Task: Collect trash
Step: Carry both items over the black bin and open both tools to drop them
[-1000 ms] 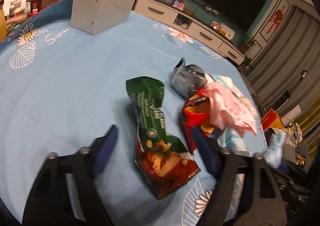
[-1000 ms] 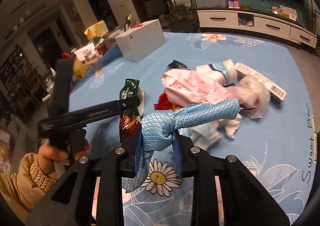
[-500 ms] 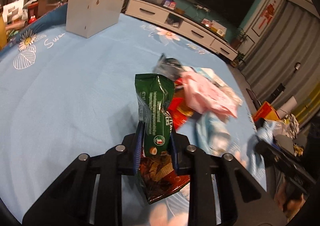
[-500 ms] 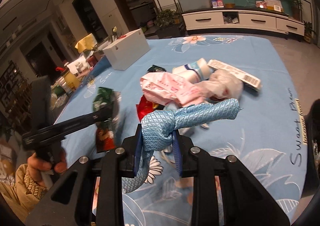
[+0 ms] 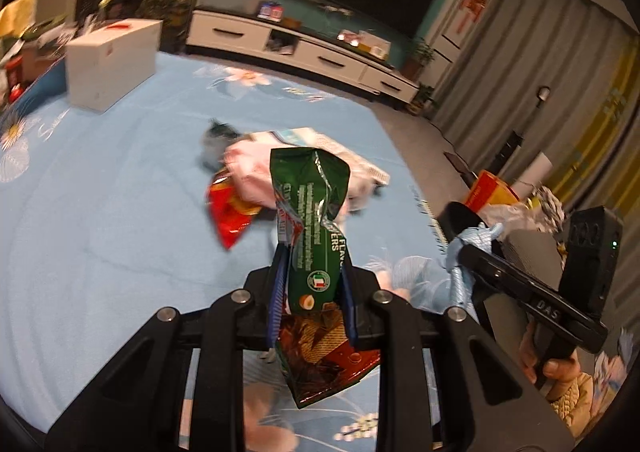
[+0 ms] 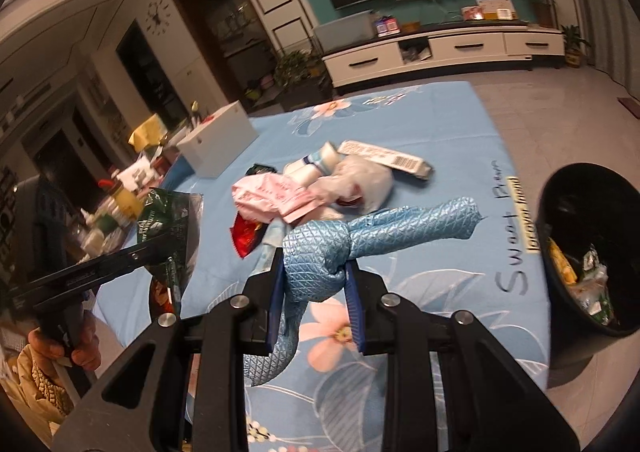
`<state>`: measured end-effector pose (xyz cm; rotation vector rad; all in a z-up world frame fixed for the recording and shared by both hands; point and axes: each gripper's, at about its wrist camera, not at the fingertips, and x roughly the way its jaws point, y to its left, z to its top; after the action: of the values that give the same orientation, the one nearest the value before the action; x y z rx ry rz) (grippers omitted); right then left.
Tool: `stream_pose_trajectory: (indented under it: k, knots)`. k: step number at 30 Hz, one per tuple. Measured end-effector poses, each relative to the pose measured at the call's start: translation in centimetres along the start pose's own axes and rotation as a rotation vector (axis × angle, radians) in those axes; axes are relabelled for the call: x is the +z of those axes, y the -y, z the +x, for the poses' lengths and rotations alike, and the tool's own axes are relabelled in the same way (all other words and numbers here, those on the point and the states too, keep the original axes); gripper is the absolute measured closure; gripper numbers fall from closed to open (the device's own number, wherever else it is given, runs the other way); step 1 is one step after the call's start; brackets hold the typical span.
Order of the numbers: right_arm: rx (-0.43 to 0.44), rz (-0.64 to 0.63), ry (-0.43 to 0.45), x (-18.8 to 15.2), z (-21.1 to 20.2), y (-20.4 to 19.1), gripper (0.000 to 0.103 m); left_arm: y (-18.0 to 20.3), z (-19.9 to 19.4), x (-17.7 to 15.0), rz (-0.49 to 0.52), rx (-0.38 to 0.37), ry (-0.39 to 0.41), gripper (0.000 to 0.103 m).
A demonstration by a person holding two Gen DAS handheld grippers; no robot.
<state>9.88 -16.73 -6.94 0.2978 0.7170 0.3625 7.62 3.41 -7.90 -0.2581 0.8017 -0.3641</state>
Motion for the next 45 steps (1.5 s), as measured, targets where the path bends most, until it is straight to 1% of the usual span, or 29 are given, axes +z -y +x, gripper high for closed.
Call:
stream_pose_trajectory:
  k: [7,11,16,18,22,26,28,32,36,39,44,45]
  knots:
    - [-0.022,0.057,0.047,-0.5,-2.3,3.0,0.074,4.9,0.9,0.1,0.11,-0.029,-0.032,0.078]
    - [-0.052,0.1,0.077,-0.7,-3.9,5.3,0.074,7.1,2.1,0.2,0.15,-0.055,-0.051,0.078]
    - [-0.124,0.146,0.129,-1.0,-6.5,8.5,0.074,10.9,4.6,0.8,0.199,-0.112,-0.079,0.078]
    - [-0.17,0.173,0.149,-1.1,-7.4,10.2,0.074,12.8,5.8,1.1,0.228,-0.139,-0.09,0.078]
    - [-0.248,0.255,0.213,-1.7,-9.7,14.1,0.074,16.0,8.1,1.5,0.266,-0.183,-0.121,0.078]
    - [-0.301,0.333,0.249,-2.2,-10.9,17.6,0.074,18.8,10.5,1.9,0.291,-0.222,-0.143,0.078]
    - [-0.319,0.354,0.262,-2.3,-11.0,19.0,0.074,20.4,12.2,2.4,0.295,-0.238,-0.159,0.078]
    - [-0.328,0.366,0.266,-2.0,-10.3,20.5,0.074,23.1,14.4,2.7,0.315,-0.28,-0.17,0.078]
    - [-0.362,0.365,0.266,-1.5,-9.6,21.8,0.074,26.5,17.1,2.7,0.371,-0.301,-0.186,0.077]
    - [-0.402,0.352,0.252,-0.7,-8.8,22.8,0.073,28.6,18.9,2.4,0.424,-0.285,-0.183,0.077]
    - [-0.458,0.322,0.216,1.0,-7.1,24.9,0.072,30.6,22.5,1.9,0.479,-0.238,-0.205,0.075]
    - [-0.465,0.316,0.205,1.4,-6.6,25.3,0.066,30.8,23.2,1.8,0.481,-0.23,-0.212,0.068]
